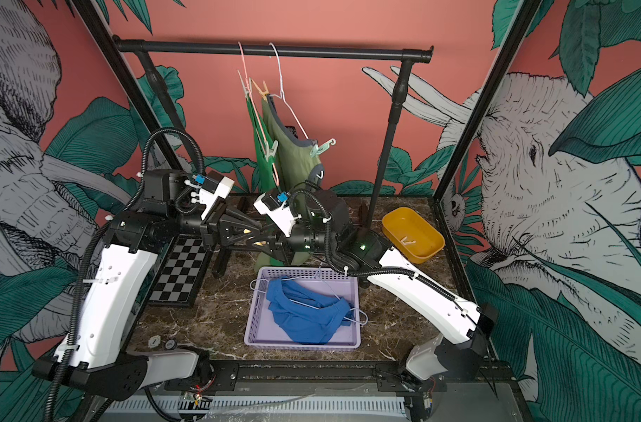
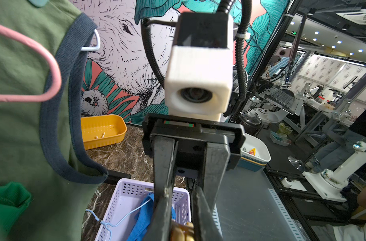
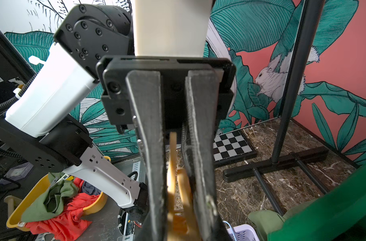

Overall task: Remove the clothespins securing tank tops to the hanger
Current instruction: Place the clothespin in the storage box.

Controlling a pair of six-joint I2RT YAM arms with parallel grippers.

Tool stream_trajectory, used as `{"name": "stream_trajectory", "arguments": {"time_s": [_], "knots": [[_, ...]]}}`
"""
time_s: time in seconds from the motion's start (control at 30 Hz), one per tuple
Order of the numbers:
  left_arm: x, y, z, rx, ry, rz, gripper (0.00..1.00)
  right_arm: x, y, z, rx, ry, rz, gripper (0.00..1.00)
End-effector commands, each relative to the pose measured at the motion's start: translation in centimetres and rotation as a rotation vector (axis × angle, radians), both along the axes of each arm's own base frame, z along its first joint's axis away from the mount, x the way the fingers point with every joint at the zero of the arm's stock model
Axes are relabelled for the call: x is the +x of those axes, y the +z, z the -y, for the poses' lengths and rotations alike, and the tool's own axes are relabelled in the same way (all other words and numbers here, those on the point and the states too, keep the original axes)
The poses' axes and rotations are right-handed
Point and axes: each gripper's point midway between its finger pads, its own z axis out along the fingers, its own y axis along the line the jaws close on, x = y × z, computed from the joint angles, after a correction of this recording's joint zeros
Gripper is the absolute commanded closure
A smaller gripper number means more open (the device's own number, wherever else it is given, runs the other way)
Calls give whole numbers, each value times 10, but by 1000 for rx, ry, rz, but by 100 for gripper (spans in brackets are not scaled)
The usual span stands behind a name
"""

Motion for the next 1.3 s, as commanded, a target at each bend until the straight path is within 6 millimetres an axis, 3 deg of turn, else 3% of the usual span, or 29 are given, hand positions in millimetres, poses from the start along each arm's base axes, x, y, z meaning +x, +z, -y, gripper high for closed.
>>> {"name": "stream_trajectory", "arguments": {"time_s": [0.0, 0.07, 0.1, 0.4, 0.53, 0.73, 0.9, 1.1, 1.27], "knots": [[-22, 14, -3, -39, -53, 31, 65, 7, 16, 0, 40, -33, 45, 100], [-20, 15, -3, -33, -37, 44, 38, 10, 12, 2, 31, -58, 45, 100], [-18, 16, -3, -30, -30, 54, 33, 12, 10, 3, 24, -71, 46, 100], [-17, 20, -5, 5, 30, 123, 19, 10, -8, 19, -18, -118, 30, 100], [-8, 15, -9, 72, 120, 197, 17, 8, -37, 44, -74, -169, -17, 100], [18, -2, -10, 147, 235, 191, 14, 17, -106, 108, -203, -365, -156, 100], [32, -13, -11, 183, 279, 178, 13, 50, -160, 178, -285, -619, -314, 100], [31, -34, -14, 233, 275, 159, 11, 96, -207, 255, -331, -926, -487, 100], [17, -50, -18, 275, 246, 176, 10, 131, -227, 309, -272, -1093, -620, 100]]}}
